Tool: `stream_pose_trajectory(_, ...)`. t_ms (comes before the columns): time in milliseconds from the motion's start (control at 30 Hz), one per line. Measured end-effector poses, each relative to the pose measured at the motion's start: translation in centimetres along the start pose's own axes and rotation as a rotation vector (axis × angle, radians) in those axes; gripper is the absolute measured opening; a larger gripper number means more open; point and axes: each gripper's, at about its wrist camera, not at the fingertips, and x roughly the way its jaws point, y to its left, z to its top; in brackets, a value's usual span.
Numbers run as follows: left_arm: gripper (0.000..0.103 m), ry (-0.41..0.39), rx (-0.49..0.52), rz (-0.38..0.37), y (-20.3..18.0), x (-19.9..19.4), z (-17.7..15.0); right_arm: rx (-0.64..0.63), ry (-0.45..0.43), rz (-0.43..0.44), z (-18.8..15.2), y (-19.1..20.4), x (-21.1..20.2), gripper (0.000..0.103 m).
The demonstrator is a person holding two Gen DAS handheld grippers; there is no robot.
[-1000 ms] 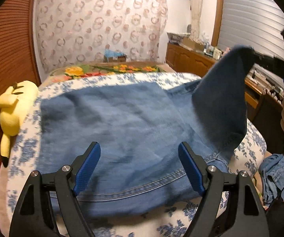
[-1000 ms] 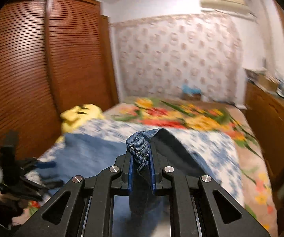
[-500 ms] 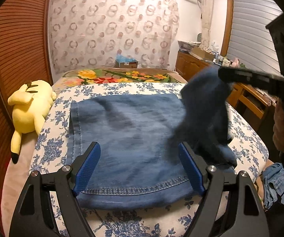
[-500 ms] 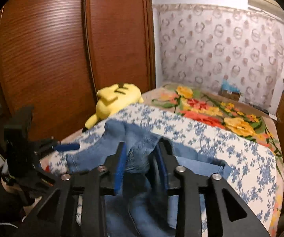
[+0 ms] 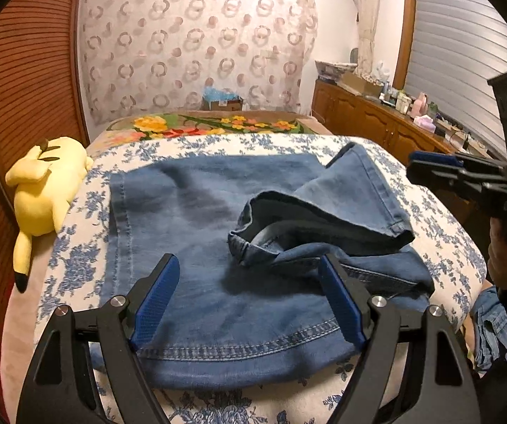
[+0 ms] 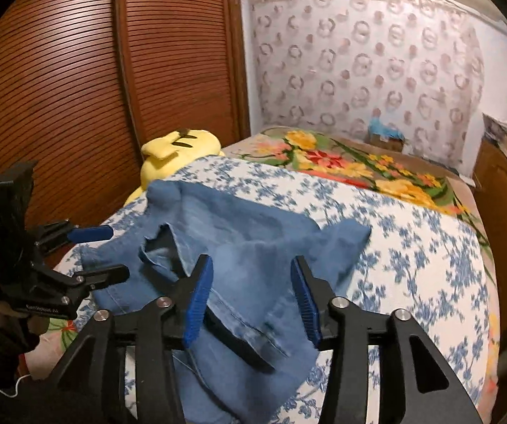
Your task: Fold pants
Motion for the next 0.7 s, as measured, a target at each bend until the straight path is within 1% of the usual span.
stream_pose_trajectory(100,0.082,0.018,0.020,-0.009,-0.4,1.2,0.0,0.027,0.015,-0.012,-0.6,0.0,0.5,0.057)
stream_pose_trajectory(200,0.071,0.033,0.037,-0.018,-0.8,2.1,0.2,0.046,0.040,-0.018,-1.2,0.1,1.6,0.059)
stream_pose_trajectory(300,0.066,0.048,0.045,-0.015,-0.7,3.1,0.5,0.068,0.060,-0.022,-1.8,0.2,2.1,0.059)
stream_pose_trajectory(367,0.066,0.064,0.040,-0.009,-0.4,3.9,0.7,0.079,0.074,-0.025,-1.9,0.3,2.5,0.059)
stream_pose_trajectory(500,0.066,0.089,0.018,-0.019,0.0,4.9,0.6,0.107,0.126,0.003,-2.2,0.7,3.3,0.059)
stream_pose_trajectory(600,0.066,0.100,0.021,-0.017,0.0,5.5,0.5,0.115,0.144,0.018,-2.2,1.1,4.0,0.059)
stream_pose_trajectory(633,0.062,0.100,0.022,-0.019,0.0,5.5,0.5,0.118,0.146,0.021,-2.2,1.3,4.1,0.059)
stream_pose_trajectory(667,0.060,0.103,0.025,-0.024,0.0,5.6,0.5,0.123,0.147,0.028,-2.1,1.4,4.2,0.059)
stream_pose_trajectory(700,0.056,0.100,0.029,-0.028,-0.1,5.5,0.5,0.129,0.149,0.037,-2.1,1.4,4.3,0.054)
